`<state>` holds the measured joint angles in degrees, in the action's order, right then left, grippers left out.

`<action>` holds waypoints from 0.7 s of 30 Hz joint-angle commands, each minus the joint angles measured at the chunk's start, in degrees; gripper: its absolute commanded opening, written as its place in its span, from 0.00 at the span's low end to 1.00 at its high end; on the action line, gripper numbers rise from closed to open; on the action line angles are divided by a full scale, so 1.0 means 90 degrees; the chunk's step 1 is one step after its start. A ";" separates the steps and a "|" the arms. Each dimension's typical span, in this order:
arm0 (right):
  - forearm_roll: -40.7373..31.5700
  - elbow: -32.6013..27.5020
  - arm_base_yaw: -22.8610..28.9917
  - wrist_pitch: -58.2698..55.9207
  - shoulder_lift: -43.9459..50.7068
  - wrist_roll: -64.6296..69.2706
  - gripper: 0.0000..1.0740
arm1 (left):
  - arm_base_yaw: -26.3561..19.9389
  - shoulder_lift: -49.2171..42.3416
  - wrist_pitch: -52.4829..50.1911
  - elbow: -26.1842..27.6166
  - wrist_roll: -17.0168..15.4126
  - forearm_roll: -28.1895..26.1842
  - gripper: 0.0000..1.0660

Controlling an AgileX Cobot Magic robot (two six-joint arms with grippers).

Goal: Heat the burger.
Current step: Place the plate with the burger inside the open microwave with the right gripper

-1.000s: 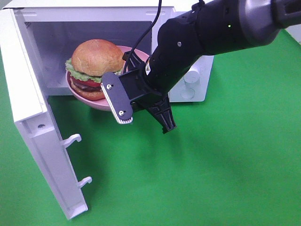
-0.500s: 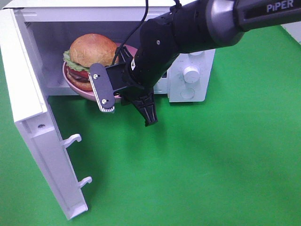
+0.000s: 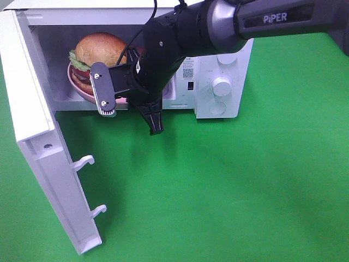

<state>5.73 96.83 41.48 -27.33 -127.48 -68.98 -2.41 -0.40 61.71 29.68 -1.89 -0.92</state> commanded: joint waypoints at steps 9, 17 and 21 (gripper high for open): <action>0.0484 0.0904 -0.0076 0.0255 -0.0452 0.0662 0.00 | -0.0019 -0.0025 -0.0064 -0.0019 0.0013 -0.0006 0.94; 0.0656 0.1197 -0.0229 0.0185 -0.0630 0.0828 0.00 | -0.0019 -0.0025 -0.0064 -0.0019 0.0013 -0.0006 0.94; 0.0688 0.1362 -0.0293 0.0178 -0.0726 0.0821 0.00 | -0.0019 -0.0025 -0.0064 -0.0019 0.0013 -0.0006 0.94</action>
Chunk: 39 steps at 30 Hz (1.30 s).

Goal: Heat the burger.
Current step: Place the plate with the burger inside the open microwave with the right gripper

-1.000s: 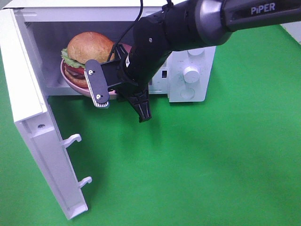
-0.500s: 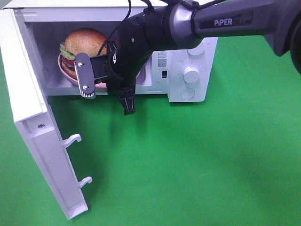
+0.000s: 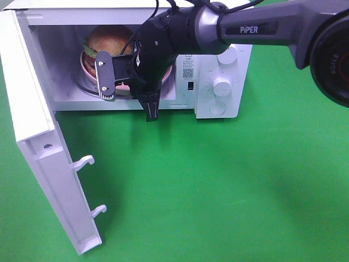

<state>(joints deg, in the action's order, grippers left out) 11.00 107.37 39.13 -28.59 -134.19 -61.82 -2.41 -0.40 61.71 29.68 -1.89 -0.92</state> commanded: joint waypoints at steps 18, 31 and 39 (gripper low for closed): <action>0.0236 0.0376 -0.0013 0.0331 -0.0223 -0.0127 0.07 | -0.0019 -0.0025 -0.0064 -0.0019 0.0013 -0.0006 0.94; 0.0236 0.0376 -0.0013 0.0102 -0.0204 0.0363 0.36 | -0.0019 -0.0025 -0.0064 -0.0019 0.0013 -0.0006 0.94; 0.0089 -0.0127 -0.0013 0.0076 0.0057 0.0337 0.46 | -0.0019 -0.0025 -0.0064 -0.0019 0.0013 -0.0006 0.94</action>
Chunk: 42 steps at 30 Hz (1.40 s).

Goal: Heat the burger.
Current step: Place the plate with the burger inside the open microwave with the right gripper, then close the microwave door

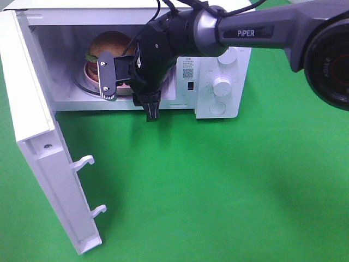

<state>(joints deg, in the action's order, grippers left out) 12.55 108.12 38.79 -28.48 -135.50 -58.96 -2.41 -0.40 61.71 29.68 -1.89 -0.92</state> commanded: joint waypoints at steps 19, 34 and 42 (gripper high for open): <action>0.0216 -0.2527 0.0025 0.1490 0.1770 0.0006 0.74 | -0.0019 -0.0025 -0.0064 -0.0019 0.0013 -0.0006 0.94; 0.0605 -0.4450 0.0000 0.2470 0.3158 0.0503 0.71 | -0.0019 -0.0025 -0.0064 -0.0019 0.0013 -0.0006 0.94; 0.0586 -0.5157 0.0000 0.2674 0.3750 0.1413 0.71 | -0.0019 -0.0025 -0.0064 -0.0019 0.0013 -0.0006 0.94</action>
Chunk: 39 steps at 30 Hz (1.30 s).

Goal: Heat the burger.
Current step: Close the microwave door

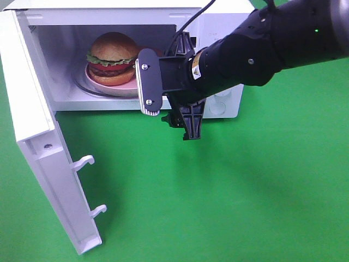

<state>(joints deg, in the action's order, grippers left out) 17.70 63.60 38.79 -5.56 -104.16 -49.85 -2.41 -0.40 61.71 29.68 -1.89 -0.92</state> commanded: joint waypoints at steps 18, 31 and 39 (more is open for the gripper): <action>-0.0210 -0.2044 0.0013 0.0051 0.2209 0.4100 0.71 | -0.0019 -0.0025 -0.0064 -0.0019 0.0013 -0.0006 0.94; -0.0738 -0.2387 0.0013 -0.1744 0.3431 0.5539 0.71 | -0.0019 -0.0025 -0.0064 -0.0019 0.0013 -0.0006 0.94; -0.0923 -0.2387 0.0013 -0.3463 0.3896 0.5921 0.71 | -0.0019 -0.0025 -0.0064 -0.0019 0.0013 -0.0006 0.94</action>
<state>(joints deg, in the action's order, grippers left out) 9.68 42.34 38.79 -35.01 -69.61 2.86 -2.41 -0.40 61.71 29.68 -1.89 -0.92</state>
